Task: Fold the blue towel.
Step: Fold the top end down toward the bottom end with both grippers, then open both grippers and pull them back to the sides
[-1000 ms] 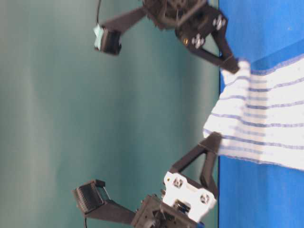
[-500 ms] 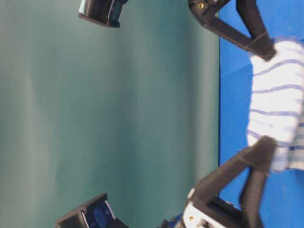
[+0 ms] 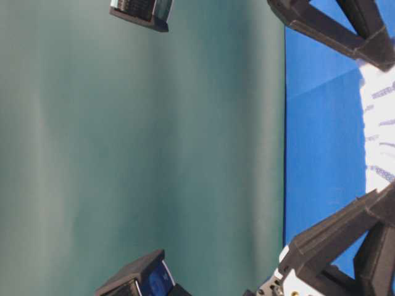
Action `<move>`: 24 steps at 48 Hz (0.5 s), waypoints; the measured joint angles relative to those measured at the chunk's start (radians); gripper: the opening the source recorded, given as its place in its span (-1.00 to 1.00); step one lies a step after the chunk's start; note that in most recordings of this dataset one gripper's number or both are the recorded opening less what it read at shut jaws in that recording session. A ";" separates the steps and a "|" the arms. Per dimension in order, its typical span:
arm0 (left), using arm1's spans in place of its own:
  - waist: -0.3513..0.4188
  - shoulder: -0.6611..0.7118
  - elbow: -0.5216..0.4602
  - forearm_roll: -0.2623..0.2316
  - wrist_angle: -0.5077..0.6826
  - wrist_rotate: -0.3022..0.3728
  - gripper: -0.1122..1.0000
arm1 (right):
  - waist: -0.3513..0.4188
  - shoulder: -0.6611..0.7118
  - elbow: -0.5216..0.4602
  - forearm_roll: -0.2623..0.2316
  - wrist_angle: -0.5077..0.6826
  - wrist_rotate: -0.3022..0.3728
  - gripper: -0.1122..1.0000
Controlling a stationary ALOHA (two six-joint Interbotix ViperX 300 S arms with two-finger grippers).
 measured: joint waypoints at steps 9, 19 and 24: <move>0.000 0.000 0.000 0.000 0.012 -0.002 -0.72 | 0.005 0.000 0.000 0.002 0.000 0.000 -0.64; 0.000 0.000 0.000 0.000 0.018 -0.023 -0.38 | 0.008 0.002 -0.002 0.002 -0.002 0.000 0.31; 0.002 0.002 0.000 0.000 0.020 -0.029 0.23 | 0.008 0.002 -0.003 0.002 -0.006 0.000 0.77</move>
